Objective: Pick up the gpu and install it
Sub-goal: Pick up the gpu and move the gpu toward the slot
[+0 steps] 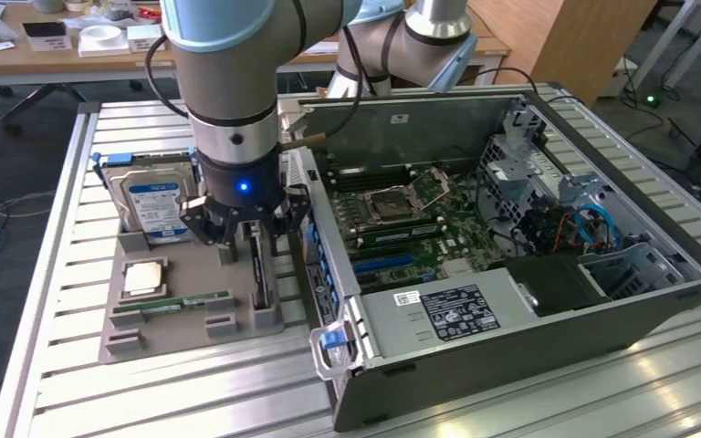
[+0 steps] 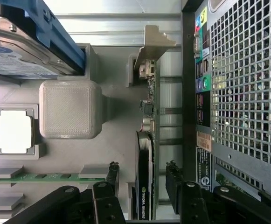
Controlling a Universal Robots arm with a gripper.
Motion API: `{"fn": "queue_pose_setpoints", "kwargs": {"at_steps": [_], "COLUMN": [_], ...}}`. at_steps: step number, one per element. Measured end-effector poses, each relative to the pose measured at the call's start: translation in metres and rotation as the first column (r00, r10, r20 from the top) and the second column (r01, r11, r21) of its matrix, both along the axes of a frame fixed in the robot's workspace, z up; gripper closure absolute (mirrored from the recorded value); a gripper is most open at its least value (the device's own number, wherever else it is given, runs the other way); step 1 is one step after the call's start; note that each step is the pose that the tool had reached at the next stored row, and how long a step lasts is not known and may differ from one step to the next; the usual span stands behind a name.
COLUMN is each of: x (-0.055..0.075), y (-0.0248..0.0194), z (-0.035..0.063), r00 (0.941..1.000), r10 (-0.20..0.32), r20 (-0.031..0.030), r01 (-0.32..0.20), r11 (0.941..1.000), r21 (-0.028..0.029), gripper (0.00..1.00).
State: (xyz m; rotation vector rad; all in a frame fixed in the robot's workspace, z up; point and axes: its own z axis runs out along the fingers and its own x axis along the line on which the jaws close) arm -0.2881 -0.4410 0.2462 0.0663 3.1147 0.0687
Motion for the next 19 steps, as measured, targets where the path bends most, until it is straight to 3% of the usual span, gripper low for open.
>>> {"fn": "queue_pose_setpoints", "kwargs": {"at_steps": [7,12,19], "x": [0.0,0.0,0.004], "y": [0.0027,0.0087,0.0089], "z": [-0.0084,-0.0112,-0.0125], "r00": [1.0,1.0,1.0], "r10": [0.0,0.0,-0.001], "r20": [-0.0003,-0.0002,-0.0005], "r01": [0.0,0.0,0.001], "r11": [1.0,1.0,1.0], "r21": [-0.0003,-0.0002,-0.0009], "gripper": [0.47,0.47,0.47]}}
